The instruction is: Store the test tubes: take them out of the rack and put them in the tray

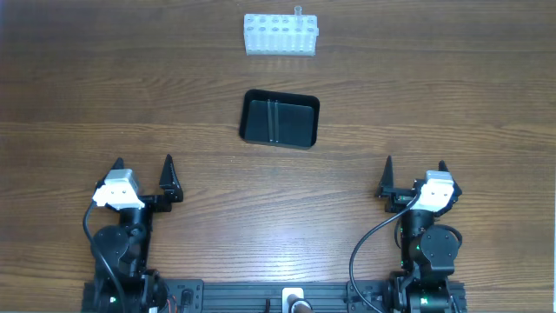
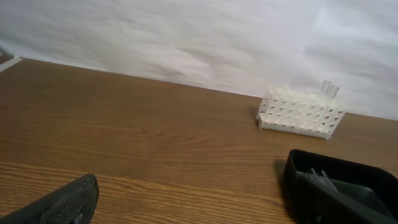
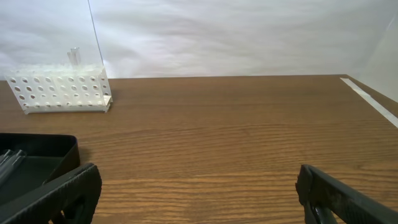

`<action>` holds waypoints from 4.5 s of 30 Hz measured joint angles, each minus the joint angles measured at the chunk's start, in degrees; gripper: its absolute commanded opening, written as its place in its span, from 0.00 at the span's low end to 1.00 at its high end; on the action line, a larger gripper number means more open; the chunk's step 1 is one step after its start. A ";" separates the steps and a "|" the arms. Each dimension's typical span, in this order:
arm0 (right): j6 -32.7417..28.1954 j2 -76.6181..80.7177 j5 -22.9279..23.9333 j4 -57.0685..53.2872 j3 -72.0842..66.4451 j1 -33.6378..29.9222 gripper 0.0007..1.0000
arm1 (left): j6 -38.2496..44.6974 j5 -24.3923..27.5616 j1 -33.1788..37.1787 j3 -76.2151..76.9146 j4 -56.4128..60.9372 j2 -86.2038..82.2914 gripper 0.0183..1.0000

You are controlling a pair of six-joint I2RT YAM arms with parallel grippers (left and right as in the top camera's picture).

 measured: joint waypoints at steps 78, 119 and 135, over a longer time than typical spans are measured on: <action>7.72 113.42 12.81 -29.68 107.80 20.37 0.99 | 0.00 0.02 0.00 0.00 -0.02 -0.04 1.00; 9.14 130.09 13.27 -12.39 107.80 22.99 0.94 | 0.00 0.02 0.00 0.00 -0.02 -0.04 1.00; 9.01 131.62 13.11 -11.89 107.80 23.43 0.88 | 0.00 0.00 0.00 0.00 -0.02 -0.04 1.00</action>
